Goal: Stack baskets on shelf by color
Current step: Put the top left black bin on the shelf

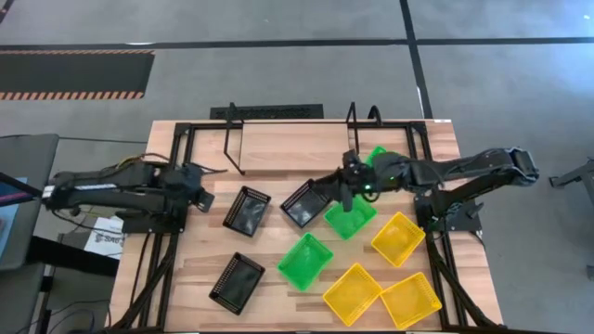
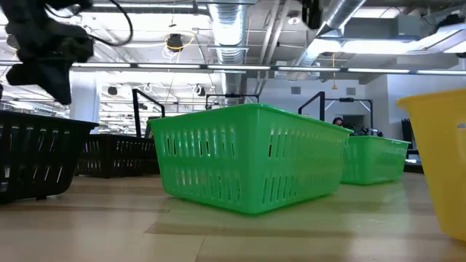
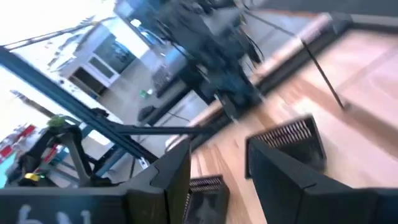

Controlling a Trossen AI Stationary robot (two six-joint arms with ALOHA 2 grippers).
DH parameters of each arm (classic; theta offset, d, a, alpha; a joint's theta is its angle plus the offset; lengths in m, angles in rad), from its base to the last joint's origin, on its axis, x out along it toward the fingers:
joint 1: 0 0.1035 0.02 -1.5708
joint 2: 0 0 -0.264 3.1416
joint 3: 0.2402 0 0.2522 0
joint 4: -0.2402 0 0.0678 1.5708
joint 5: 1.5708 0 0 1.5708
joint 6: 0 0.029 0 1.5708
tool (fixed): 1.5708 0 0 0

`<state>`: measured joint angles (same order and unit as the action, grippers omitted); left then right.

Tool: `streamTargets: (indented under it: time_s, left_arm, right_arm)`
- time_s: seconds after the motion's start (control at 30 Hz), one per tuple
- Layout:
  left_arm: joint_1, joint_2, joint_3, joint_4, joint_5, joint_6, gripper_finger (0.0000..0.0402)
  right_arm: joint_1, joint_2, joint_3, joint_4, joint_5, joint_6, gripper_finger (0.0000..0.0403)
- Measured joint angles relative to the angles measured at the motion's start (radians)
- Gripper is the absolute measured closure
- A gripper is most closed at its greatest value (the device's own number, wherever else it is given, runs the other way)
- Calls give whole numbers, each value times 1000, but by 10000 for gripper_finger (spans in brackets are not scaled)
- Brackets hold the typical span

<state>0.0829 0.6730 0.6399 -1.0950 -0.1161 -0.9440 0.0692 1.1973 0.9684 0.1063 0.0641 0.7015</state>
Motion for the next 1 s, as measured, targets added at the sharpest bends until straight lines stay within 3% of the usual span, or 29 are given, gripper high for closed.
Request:
streamTargets:
  time_s: [0.23,0.47,0.7,1.0]
  left_arm:
    - [-70,298,1,240,55,-90,401]
    - [-73,531,38,245,248,-88,359]
    - [-58,598,186,233,139,-75,303]
    - [-81,597,279,154,53,-253,294]
  right_arm:
    - [0,-103,0,-25,-42,-116,216]
    - [3,-202,1,-127,-102,-162,218]
    - [2,-256,1,-242,-118,-180,220]
    - [2,-300,1,-323,-121,-239,218]
